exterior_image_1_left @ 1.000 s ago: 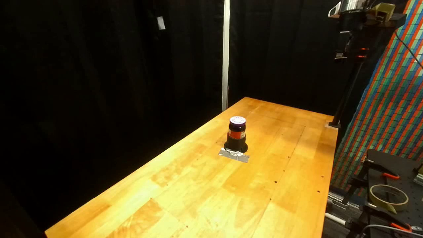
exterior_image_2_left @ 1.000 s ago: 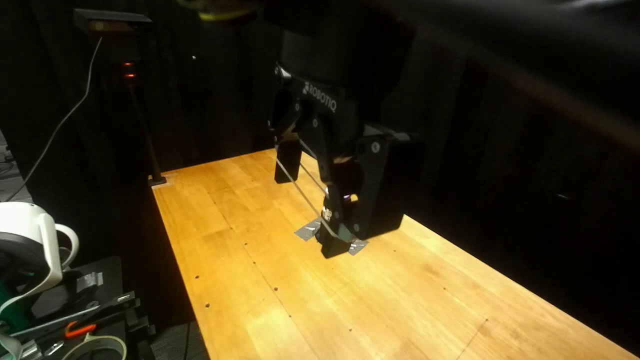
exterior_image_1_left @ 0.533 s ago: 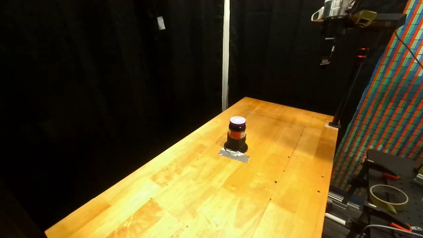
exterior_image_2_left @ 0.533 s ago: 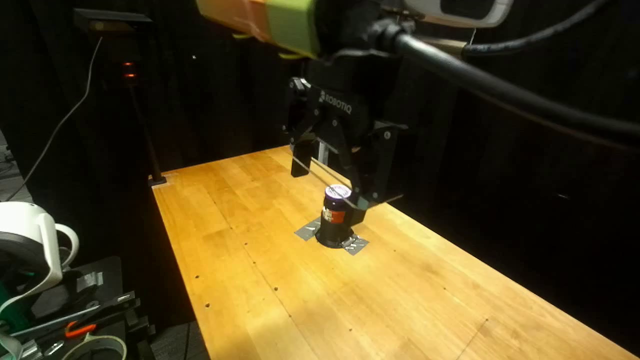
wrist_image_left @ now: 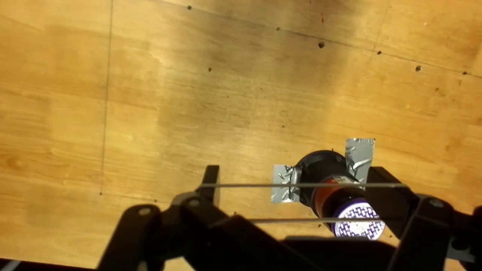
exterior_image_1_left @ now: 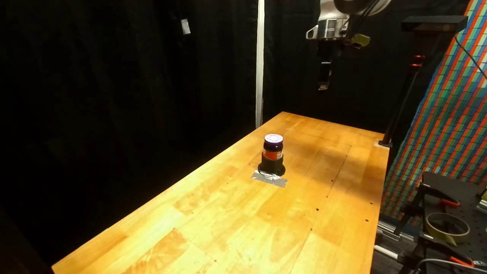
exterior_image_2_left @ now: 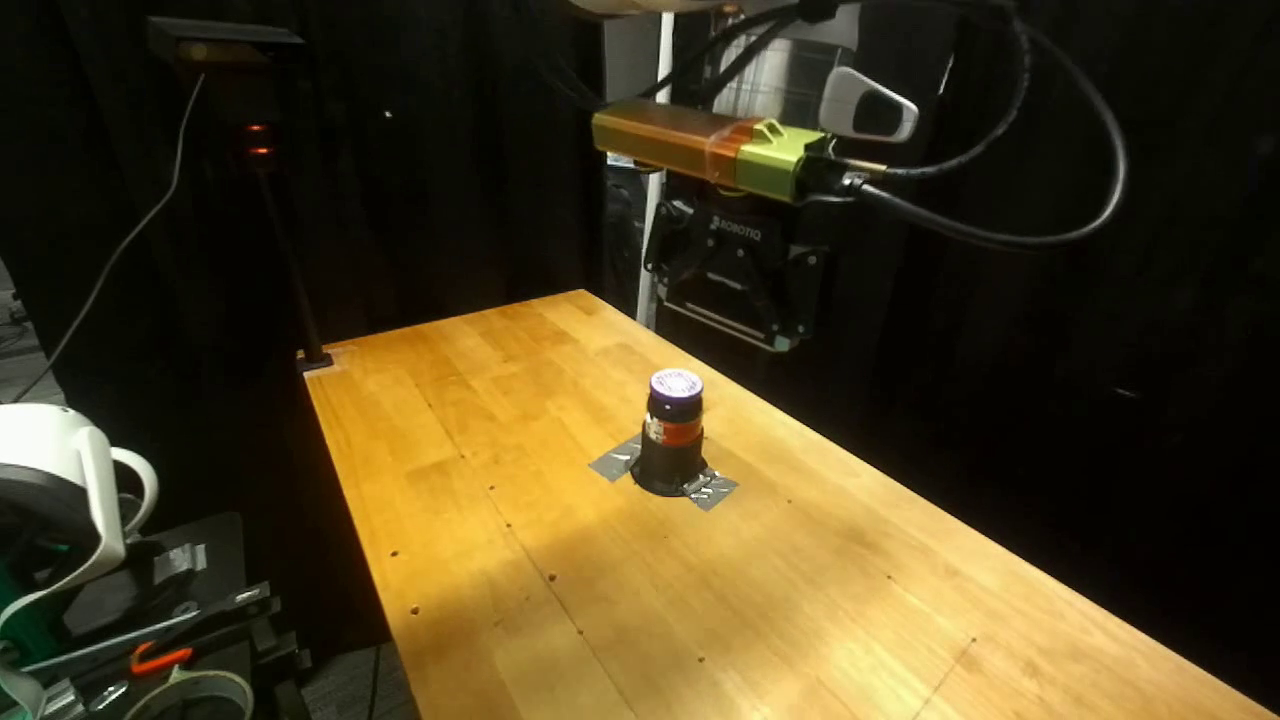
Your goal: Put the rubber band on the jar.
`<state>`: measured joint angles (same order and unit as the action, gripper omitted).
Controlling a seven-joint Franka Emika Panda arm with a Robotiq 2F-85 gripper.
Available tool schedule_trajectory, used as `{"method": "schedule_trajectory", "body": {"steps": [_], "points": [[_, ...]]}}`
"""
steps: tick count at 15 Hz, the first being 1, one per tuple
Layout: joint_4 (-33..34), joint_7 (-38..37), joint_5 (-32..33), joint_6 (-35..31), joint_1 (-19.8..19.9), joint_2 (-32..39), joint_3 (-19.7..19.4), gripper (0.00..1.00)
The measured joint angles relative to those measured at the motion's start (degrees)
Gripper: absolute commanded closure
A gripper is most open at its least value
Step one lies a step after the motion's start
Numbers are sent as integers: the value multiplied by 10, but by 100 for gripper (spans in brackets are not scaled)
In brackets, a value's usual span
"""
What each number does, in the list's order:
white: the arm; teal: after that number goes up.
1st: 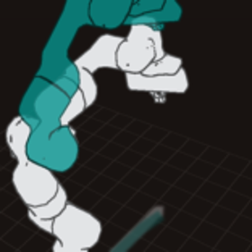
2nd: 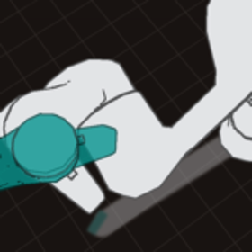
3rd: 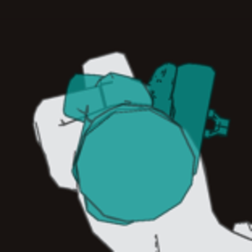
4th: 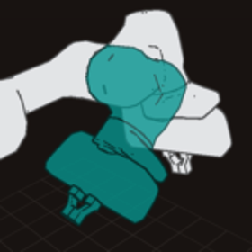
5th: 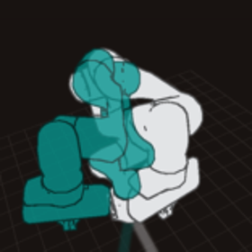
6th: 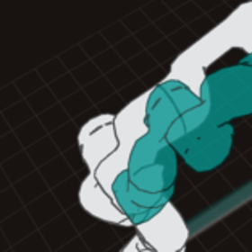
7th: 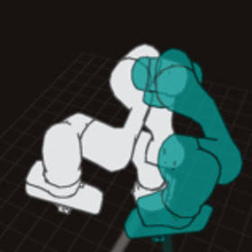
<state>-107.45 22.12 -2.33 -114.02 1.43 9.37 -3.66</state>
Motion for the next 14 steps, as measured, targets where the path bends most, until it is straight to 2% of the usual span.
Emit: {"method": "schedule_trajectory", "body": {"steps": [6,10,14], "points": [[157,-86,-19,57,-17,147,53,0],[241,-162,4,87,-49,221,57,0],[314,-181,23,123,-73,278,57,0]]}}
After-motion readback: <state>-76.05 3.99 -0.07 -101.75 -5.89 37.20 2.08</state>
